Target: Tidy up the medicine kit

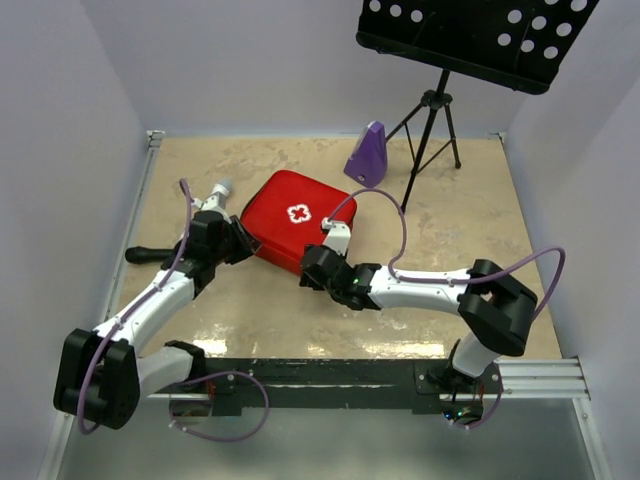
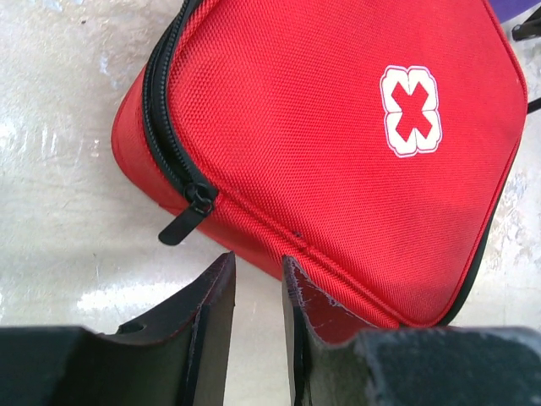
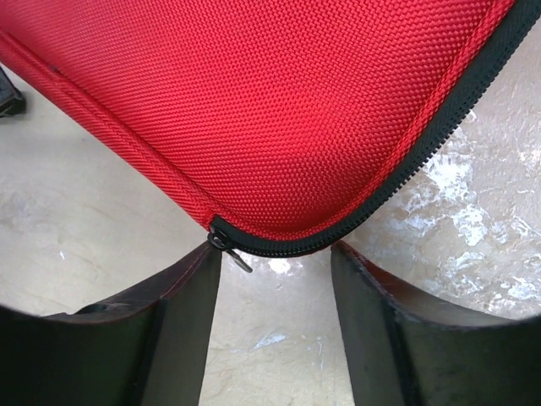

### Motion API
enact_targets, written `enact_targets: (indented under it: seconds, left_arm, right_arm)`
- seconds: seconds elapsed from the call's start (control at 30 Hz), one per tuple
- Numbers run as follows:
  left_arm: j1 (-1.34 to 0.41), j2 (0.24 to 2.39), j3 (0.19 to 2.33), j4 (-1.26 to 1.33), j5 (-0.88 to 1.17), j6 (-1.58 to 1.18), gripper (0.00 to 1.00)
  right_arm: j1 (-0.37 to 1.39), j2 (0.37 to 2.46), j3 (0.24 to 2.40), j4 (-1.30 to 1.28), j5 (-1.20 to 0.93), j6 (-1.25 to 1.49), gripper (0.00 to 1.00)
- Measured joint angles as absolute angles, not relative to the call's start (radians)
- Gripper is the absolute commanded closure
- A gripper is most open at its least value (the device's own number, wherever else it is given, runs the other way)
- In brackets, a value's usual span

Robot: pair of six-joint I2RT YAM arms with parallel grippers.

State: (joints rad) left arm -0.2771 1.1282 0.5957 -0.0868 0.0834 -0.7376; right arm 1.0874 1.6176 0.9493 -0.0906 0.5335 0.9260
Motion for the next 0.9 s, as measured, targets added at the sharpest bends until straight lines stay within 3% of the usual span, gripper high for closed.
enact_targets:
  seconds: [0.27, 0.4, 0.53, 0.77, 0.9]
  left_arm:
    - [-0.277, 1.083, 0.596, -0.137, 0.078, -0.736, 0.67]
    - [-0.277, 1.074, 0.596, -0.147, 0.075, -0.735, 0.67]
    - [-0.277, 1.071, 0.598, -0.155, 0.073, -0.721, 0.66]
    - [-0.277, 1.067, 0.602, -0.163, 0.067, -0.714, 0.66]
    - [-0.277, 1.067, 0.603, -0.167, 0.065, -0.713, 0.65]
  right_arm:
    - [1.093, 1.658, 0.953, -0.107, 0.535, 0.937, 0.55]
    - [1.093, 1.663, 0.959, -0.116, 0.540, 0.945, 0.46]
    - [1.093, 1.663, 0.973, -0.120, 0.551, 0.945, 0.44]
    - [1.099, 1.668, 1.021, -0.181, 0.559, 0.932, 0.52]
    - [1.100, 1.697, 1.048, -0.196, 0.559, 0.924, 0.65]
